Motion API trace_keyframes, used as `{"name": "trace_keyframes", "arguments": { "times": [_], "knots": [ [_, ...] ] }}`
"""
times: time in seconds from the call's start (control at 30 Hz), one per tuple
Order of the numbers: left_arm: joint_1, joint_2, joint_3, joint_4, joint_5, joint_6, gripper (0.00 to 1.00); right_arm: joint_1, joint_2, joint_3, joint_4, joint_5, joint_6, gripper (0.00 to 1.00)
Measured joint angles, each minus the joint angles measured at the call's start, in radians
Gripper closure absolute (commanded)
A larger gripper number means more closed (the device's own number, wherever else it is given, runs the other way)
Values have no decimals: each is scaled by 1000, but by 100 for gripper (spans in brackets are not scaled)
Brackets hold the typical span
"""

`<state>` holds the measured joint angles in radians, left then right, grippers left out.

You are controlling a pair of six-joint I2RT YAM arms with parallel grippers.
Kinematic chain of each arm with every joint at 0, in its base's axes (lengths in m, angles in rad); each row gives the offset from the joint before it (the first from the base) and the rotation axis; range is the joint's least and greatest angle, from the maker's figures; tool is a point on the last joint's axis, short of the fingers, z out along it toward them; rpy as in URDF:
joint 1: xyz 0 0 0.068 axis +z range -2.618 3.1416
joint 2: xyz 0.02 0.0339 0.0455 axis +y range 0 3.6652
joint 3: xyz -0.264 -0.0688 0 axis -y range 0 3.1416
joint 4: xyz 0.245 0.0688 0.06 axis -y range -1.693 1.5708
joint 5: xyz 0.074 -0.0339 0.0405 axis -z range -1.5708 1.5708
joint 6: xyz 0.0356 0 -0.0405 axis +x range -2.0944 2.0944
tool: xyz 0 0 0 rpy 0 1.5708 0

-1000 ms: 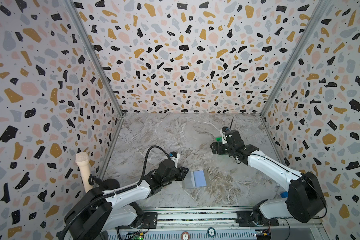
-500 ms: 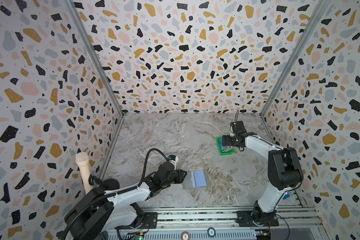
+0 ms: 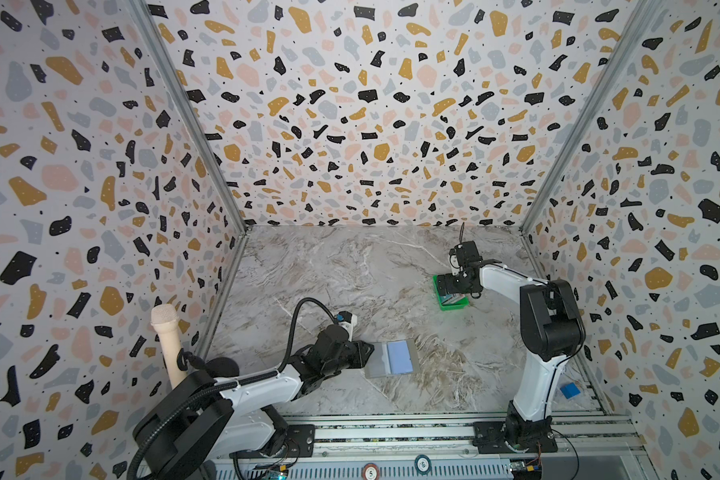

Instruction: Put the credit cards into the card holder

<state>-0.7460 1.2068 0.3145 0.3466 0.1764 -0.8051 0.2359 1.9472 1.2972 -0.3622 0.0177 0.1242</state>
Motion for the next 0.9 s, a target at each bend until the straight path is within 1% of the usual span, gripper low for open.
{"name": "trace_keyframes", "arguments": {
  "times": [0.07, 0.17, 0.23, 0.4, 0.6, 0.9],
  "knots": [
    [5, 2, -6, 7, 3, 0, 73, 5, 10, 2, -9, 11, -2, 10],
    [10, 13, -13, 20, 9, -1, 73, 11, 19, 13, -26, 40, 0, 14],
    [12, 18, -16, 26, 14, -3, 73, 13, 19, 15, -32, 59, 4, 15],
    [18, 18, -26, 43, 25, -3, 73, 13, 19, 28, -55, 130, 13, 8],
    [23, 7, -33, 46, 28, -3, 73, 9, 19, 45, -84, 211, 24, 8],
    [32, -2, -47, 51, 33, -3, 73, -4, 6, 50, -109, 268, 36, 13]
  ]
}}
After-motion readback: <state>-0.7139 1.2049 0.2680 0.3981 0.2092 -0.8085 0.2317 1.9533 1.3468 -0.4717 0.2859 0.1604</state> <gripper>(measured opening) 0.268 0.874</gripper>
